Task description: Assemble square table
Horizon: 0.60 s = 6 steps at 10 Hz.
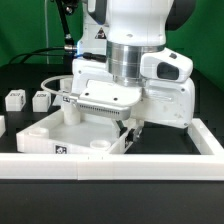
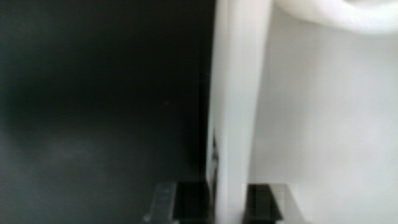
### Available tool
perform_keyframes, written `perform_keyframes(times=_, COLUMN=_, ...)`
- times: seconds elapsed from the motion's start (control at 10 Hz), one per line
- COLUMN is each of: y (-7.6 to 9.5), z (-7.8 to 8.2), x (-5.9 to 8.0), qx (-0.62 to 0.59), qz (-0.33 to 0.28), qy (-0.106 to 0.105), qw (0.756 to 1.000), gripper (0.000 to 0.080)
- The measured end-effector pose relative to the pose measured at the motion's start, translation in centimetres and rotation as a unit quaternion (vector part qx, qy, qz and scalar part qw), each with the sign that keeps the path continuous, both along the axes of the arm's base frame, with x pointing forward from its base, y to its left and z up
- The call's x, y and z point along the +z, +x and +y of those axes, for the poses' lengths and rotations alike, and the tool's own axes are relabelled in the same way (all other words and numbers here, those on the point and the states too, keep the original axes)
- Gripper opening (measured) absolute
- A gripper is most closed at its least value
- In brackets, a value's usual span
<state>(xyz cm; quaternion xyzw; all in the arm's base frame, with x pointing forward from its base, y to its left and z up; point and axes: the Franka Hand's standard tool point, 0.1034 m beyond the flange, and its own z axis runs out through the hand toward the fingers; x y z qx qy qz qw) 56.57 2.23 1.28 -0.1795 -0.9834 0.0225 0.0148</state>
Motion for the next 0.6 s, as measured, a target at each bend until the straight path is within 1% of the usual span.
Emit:
perform_keyframes(times=0.2, y=-0.4, z=-0.7, x=0.0, qx=0.083, qz=0.011, qy=-0.009, qw=0.996, gripper=0.0064)
perform_keyframes(times=0.3, y=-0.5, z=-0.5, x=0.0, qx=0.137, qz=0.021, qy=-0.013, qw=0.990, gripper=0.0063)
perform_keyframes(times=0.4, y=-0.6, z=1.1, x=0.4, qx=0.212, qz=0.043, qy=-0.009, qw=0.976, gripper=0.0063)
perform_keyframes(times=0.5, y=-0.5, z=3.5, x=0.7, qx=0.251, qz=0.073, qy=-0.001, qw=0.965, gripper=0.0072)
perform_keyframes(times=0.6, y=-0.2, z=5.0, x=0.8, qx=0.271, qz=0.091, qy=0.009, qw=0.958, gripper=0.0072)
